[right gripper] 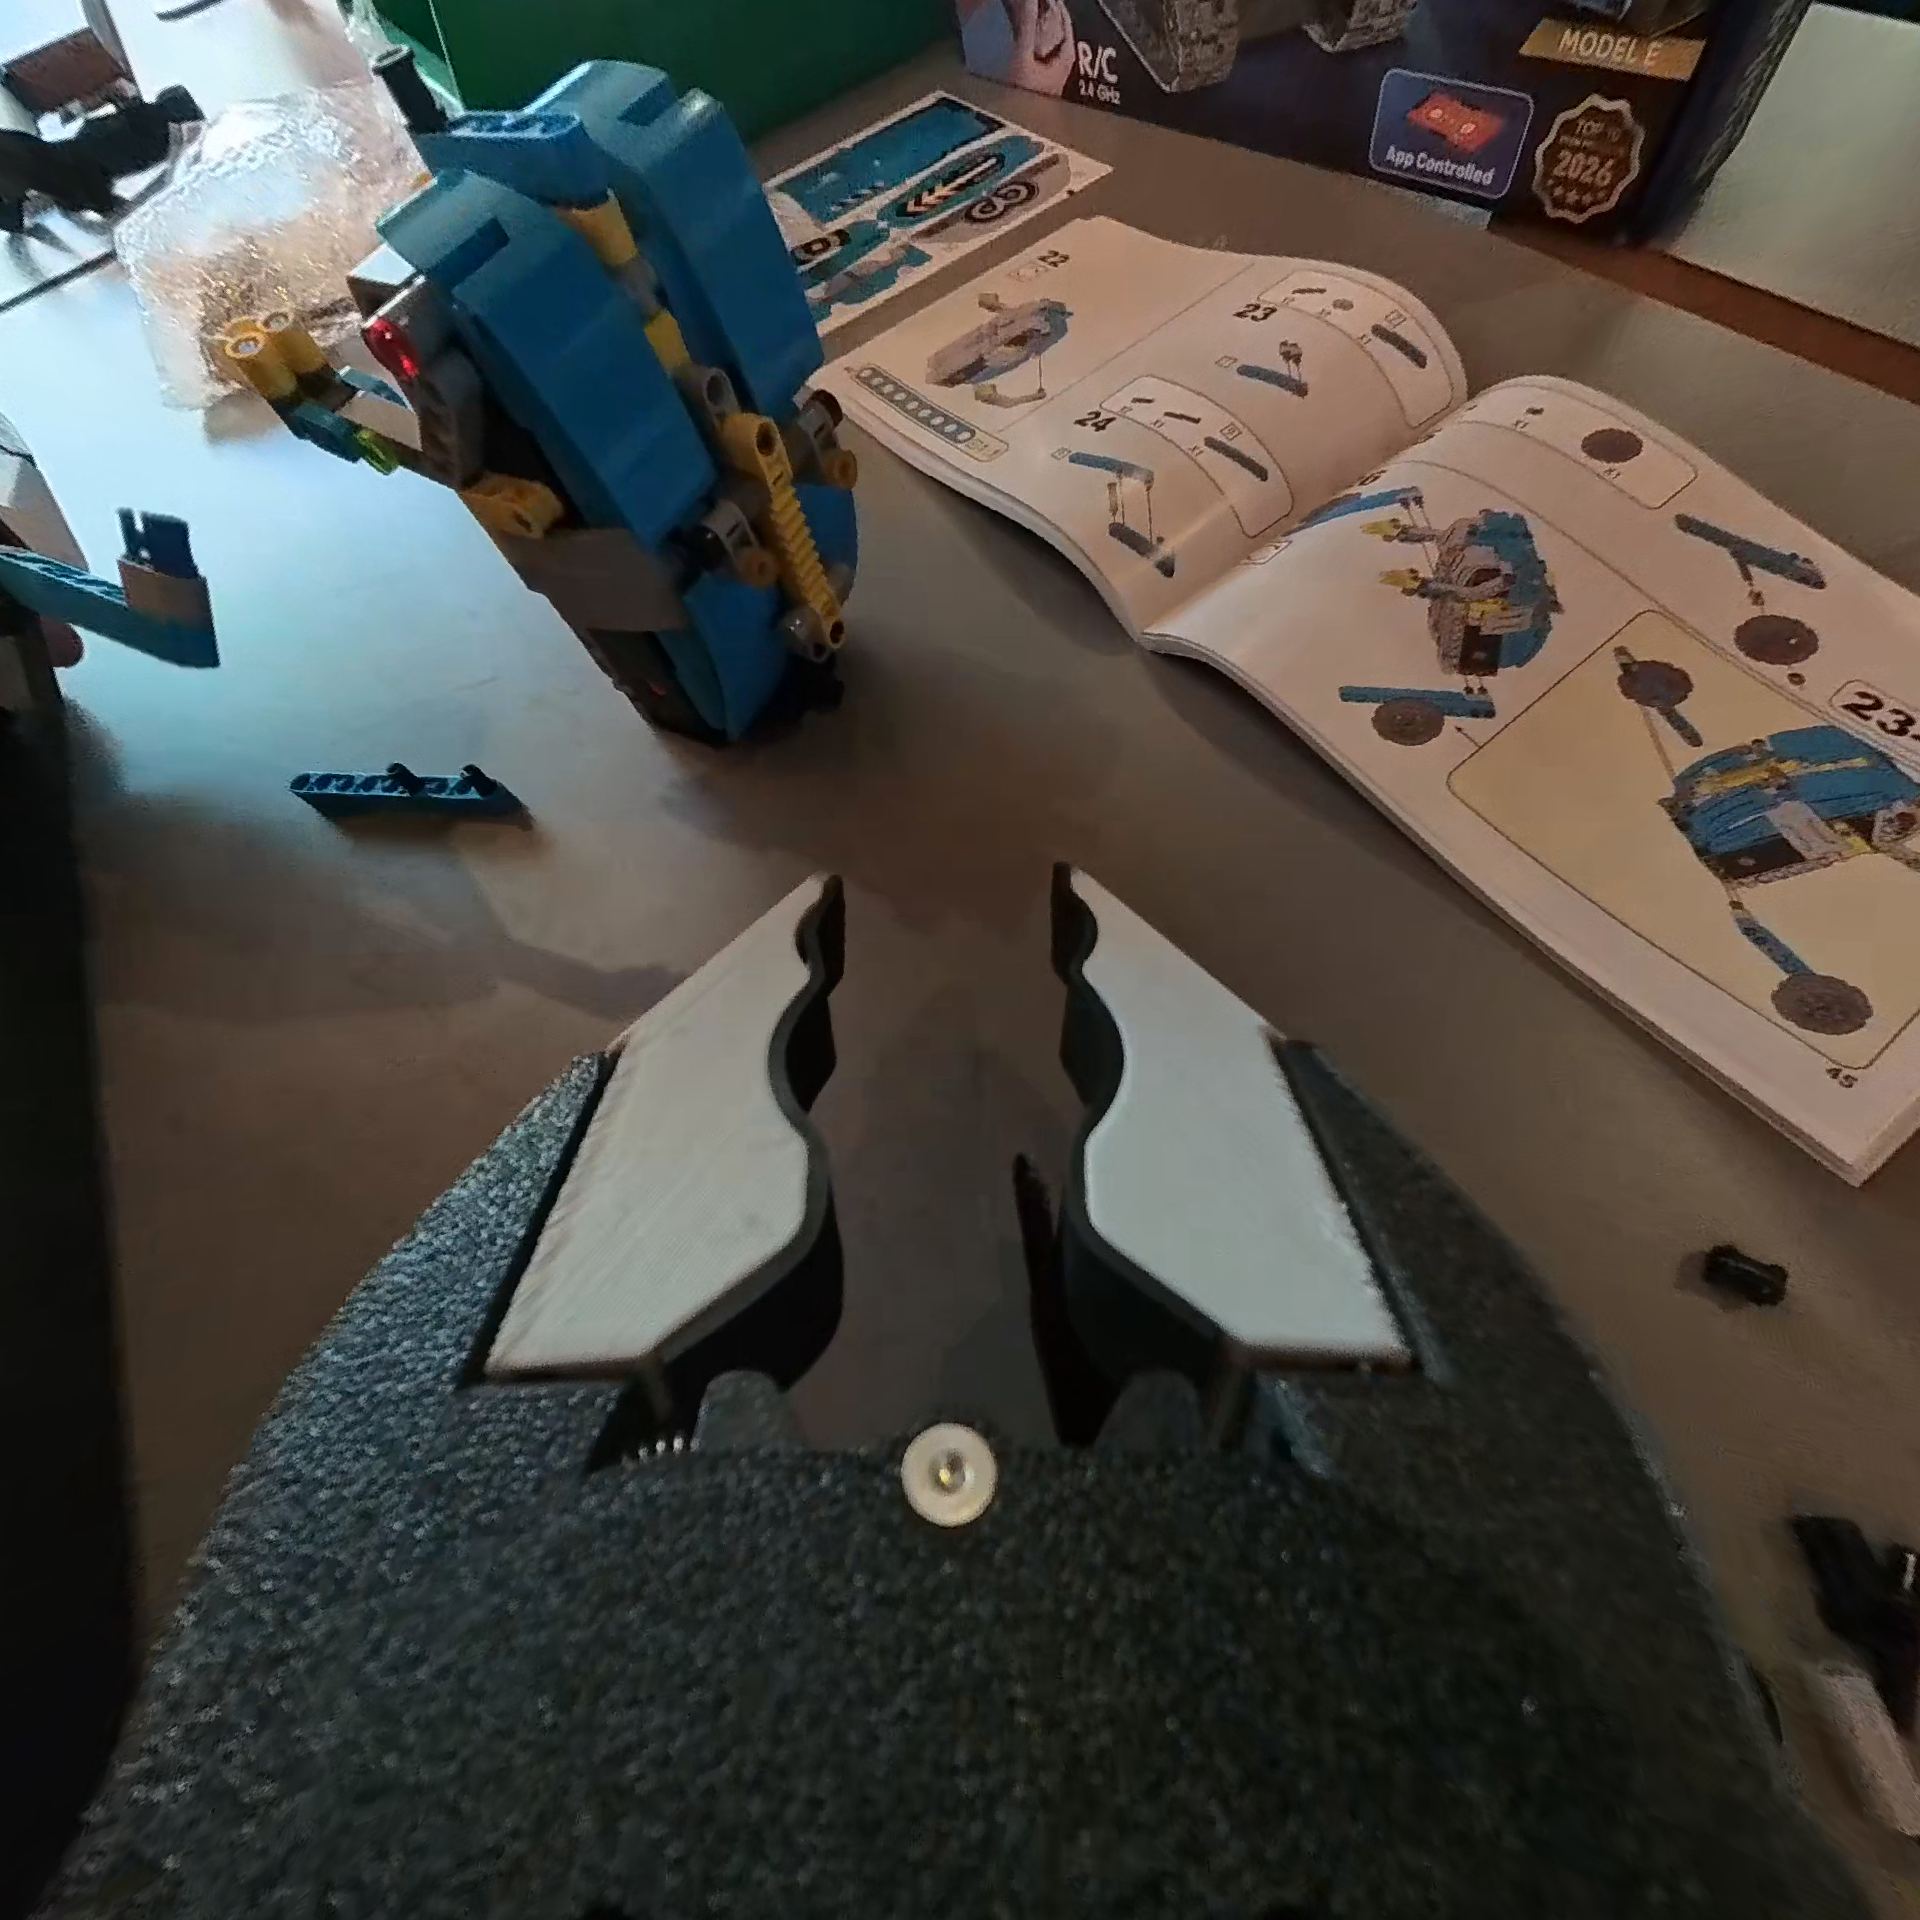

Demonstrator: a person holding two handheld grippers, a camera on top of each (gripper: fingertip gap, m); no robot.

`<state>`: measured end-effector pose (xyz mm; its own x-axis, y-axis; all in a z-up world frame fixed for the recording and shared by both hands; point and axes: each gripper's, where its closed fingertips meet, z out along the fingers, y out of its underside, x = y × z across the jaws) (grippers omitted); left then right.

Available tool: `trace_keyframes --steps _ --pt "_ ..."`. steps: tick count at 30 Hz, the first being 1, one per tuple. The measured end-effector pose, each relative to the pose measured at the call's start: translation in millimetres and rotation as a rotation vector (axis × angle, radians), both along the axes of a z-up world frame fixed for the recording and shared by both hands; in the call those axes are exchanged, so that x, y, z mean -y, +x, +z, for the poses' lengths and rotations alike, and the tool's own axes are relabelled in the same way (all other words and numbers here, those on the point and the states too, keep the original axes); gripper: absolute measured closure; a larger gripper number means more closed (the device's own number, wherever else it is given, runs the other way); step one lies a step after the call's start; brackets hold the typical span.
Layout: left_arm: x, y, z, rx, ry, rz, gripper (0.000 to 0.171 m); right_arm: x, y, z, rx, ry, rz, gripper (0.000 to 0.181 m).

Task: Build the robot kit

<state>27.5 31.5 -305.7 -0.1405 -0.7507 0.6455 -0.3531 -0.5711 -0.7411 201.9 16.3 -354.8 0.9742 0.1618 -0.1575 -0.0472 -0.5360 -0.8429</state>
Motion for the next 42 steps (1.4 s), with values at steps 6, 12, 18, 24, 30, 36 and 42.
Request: trace_keyframes --steps 6,12,18,24,30,36,42 --pt "0.7 0.1 -0.3 -0.001 -0.002 -0.005 0.165 0.4 0.8 -2.8 -0.006 -0.014 -0.004 0.142" --pt "1.0 0.1 -0.1 0.001 -0.006 -0.008 0.165 0.1 2.2 -0.8 -0.003 -0.003 -0.011 0.143" --pt "1.3 0.0 -0.2 0.000 -0.008 -0.011 0.165 0.2 5.0 -0.5 -0.003 -0.002 -0.022 0.143" --pt "1.2 0.0 -0.4 0.000 -0.012 -0.012 0.165 0.4 3.3 -1.9 0.001 -0.008 -0.015 0.143" --pt "0.8 0.1 -0.6 -0.001 -0.015 -0.012 0.165 1.1 2.7 -2.9 0.014 -0.014 -0.010 0.143" --pt "1.0 0.1 -0.9 -0.002 -0.020 -0.015 0.165 1.2 3.4 -2.4 0.014 -0.011 -0.013 0.143" --pt "1.4 0.5 -1.7 -0.007 -0.018 -0.016 0.165 1.7 2.6 -0.5 0.010 -0.006 -0.009 0.143"
